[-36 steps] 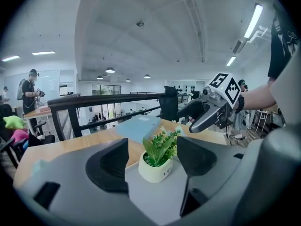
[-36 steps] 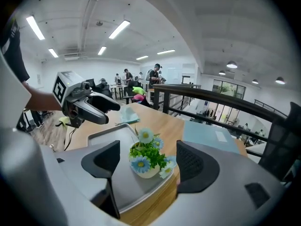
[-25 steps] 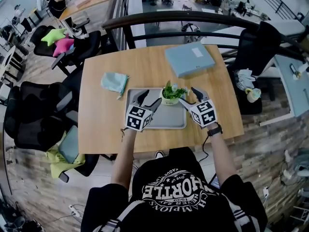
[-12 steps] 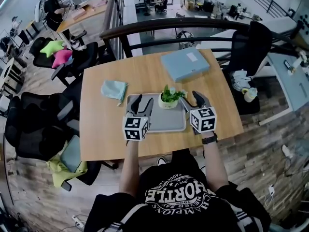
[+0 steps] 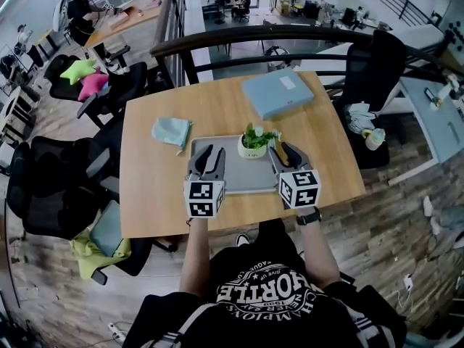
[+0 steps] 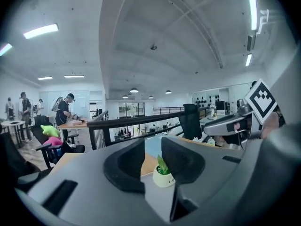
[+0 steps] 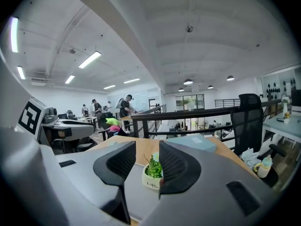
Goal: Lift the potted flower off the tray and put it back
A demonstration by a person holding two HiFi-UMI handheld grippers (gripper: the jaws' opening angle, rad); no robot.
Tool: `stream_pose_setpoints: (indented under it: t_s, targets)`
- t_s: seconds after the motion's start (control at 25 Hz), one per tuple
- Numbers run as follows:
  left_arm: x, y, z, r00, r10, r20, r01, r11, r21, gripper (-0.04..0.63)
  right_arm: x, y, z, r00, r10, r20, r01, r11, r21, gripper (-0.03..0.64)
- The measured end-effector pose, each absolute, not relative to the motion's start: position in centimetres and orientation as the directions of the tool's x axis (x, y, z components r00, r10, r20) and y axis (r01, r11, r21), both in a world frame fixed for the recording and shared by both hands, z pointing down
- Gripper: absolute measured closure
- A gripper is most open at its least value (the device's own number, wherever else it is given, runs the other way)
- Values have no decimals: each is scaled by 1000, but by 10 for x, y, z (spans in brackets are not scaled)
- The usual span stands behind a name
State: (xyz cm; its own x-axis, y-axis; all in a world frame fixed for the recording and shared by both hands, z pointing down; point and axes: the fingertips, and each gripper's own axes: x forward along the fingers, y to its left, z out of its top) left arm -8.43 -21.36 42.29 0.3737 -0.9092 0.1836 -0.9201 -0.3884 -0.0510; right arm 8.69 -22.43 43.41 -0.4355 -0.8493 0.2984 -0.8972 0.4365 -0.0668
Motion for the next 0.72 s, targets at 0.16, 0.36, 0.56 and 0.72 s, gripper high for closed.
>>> stream_pose_setpoints:
  t_s: [0.16,0.36,0.56,0.72]
  targets:
    - [-87,-205,431,370,-912,176,-926,-378,-17,506,83,-215,437,-432,-854,290,-901,426,-88,466]
    - [-93,-195,436,364,-915,175,-929,-369,6,541,90,-210,430,-417,-867,274,-908,408,-91,499]
    - [-102,-188,441,369,-911,186,-926,-378,-13,563,99,-206,432,-375,-887,268,-927,362,-99,550]
    - [-110,-185,444,358,-912,199,-929,-370,-24,573,109,-204,427,-346,-904,250,-938,336,-85,592]
